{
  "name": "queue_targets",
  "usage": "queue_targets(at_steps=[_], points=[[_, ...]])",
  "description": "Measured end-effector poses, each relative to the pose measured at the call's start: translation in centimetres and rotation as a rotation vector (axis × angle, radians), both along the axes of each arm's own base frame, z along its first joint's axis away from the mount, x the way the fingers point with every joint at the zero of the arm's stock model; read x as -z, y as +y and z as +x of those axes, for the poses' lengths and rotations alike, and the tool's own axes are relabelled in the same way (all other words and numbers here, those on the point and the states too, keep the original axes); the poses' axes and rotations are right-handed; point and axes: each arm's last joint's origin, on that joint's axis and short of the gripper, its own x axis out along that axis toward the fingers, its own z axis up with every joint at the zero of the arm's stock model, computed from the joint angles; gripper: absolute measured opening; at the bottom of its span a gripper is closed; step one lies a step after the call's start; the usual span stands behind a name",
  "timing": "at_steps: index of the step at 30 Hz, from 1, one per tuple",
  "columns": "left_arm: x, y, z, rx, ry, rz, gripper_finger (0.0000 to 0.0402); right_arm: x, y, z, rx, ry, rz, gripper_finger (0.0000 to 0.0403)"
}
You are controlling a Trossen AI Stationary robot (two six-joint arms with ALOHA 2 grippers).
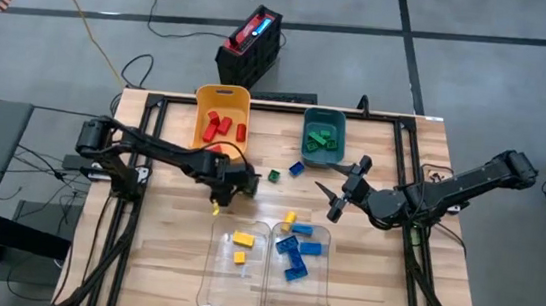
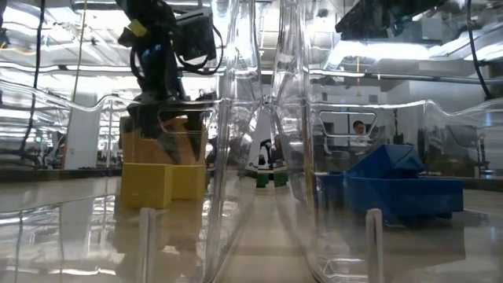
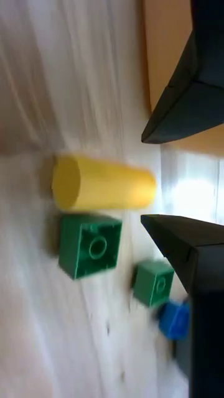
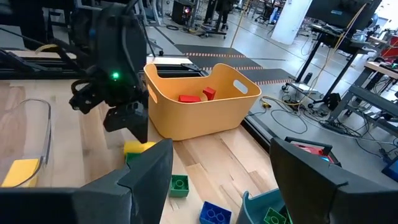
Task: Sort blocks
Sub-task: Put the yellow block into the left transparent bin
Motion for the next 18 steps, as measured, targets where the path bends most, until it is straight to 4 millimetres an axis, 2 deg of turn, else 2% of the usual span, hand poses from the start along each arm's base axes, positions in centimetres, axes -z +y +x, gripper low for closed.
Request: queue_targets(at_steps=[14,18], points=[[0.1,2.3,-0.3,0.165,0.064,-0.050,0.0193,0.0,0.0,0.0,0.000,0.003,-0.001,0.0282],[1.5,2.3,-0.3,0.173,0.135,-0.088,0.0193,0.0,0.0,0.0,-0.001,0.003,-0.001,0.0282]])
